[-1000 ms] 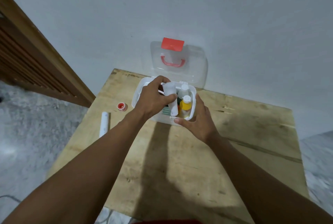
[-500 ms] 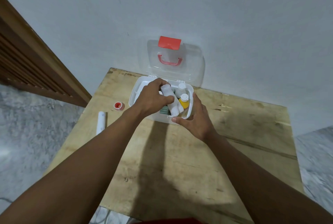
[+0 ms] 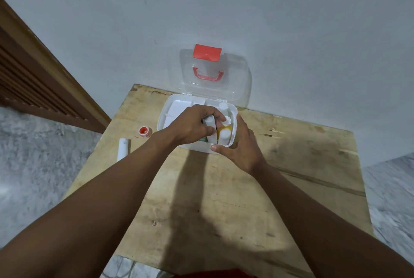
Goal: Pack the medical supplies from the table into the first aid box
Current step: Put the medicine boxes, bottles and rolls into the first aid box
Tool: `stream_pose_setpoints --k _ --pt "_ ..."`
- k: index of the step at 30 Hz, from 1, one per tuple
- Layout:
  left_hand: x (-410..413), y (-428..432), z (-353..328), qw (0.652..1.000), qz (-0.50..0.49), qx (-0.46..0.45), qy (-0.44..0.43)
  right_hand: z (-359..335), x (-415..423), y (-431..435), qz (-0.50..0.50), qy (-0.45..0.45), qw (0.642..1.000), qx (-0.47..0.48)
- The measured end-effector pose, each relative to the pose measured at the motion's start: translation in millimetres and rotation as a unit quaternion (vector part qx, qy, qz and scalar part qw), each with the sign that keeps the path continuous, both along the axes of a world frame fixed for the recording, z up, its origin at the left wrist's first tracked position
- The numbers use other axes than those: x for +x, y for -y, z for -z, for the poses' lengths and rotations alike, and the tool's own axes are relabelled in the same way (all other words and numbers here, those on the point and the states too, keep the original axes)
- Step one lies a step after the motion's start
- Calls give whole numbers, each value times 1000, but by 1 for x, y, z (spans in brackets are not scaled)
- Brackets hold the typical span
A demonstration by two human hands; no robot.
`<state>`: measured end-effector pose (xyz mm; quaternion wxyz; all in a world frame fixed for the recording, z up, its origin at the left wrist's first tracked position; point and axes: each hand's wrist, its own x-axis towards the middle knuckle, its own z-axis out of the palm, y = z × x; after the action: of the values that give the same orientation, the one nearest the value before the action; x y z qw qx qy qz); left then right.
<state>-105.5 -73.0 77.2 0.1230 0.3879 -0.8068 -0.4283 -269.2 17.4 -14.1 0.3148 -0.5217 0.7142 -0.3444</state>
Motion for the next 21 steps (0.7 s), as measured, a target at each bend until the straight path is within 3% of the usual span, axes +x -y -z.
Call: stream_pose_setpoints --k 9,21 --pt "4 -1 9 996 -72 -9 45 -12 0 -1 -17 -5 999 -49" --pt "-7 -6 9 995 -17 -34 94 -11 -1 -3 -7 16 999 -39"
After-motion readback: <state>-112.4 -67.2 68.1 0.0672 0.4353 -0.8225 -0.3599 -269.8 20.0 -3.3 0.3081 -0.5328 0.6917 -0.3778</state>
